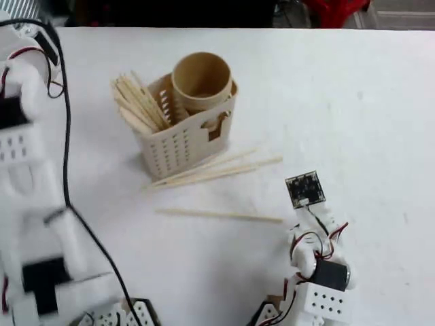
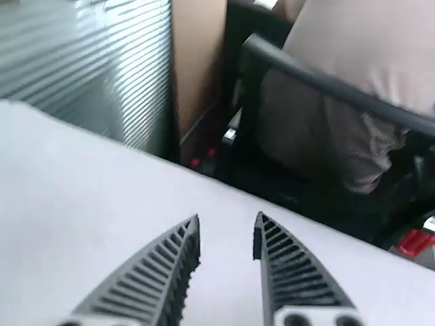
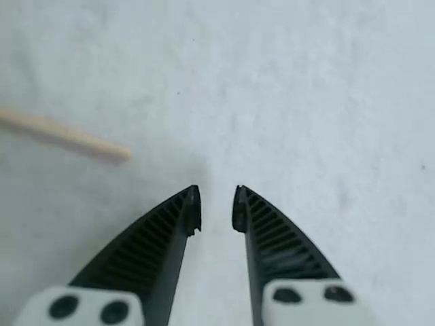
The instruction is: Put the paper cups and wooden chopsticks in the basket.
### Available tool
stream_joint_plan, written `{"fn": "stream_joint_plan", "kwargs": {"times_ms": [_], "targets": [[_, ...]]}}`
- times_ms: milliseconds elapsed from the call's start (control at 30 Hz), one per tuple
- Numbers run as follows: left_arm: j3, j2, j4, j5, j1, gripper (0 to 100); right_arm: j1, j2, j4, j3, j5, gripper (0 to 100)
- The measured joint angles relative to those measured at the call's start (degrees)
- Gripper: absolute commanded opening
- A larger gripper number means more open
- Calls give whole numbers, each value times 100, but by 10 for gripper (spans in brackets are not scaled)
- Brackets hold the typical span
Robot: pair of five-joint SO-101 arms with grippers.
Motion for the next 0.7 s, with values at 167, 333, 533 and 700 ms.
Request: {"fn": "stream_joint_plan", "kwargs": {"times_ms": [167, 333, 533, 700], "targets": [[-18, 2163, -123, 615, -9, 146, 0, 0, 0, -9, 79, 127], [-659, 4026, -149, 1081, -9, 143, -290, 0, 167, -536, 229, 127], [-1556, 4809, 316, 1134, -9, 143, -1020, 448, 870, -2127, 246, 130], [-1723, 4923, 510, 1134, 0, 143, -2004, 2163, 1319, -3604, 246, 131]]}}
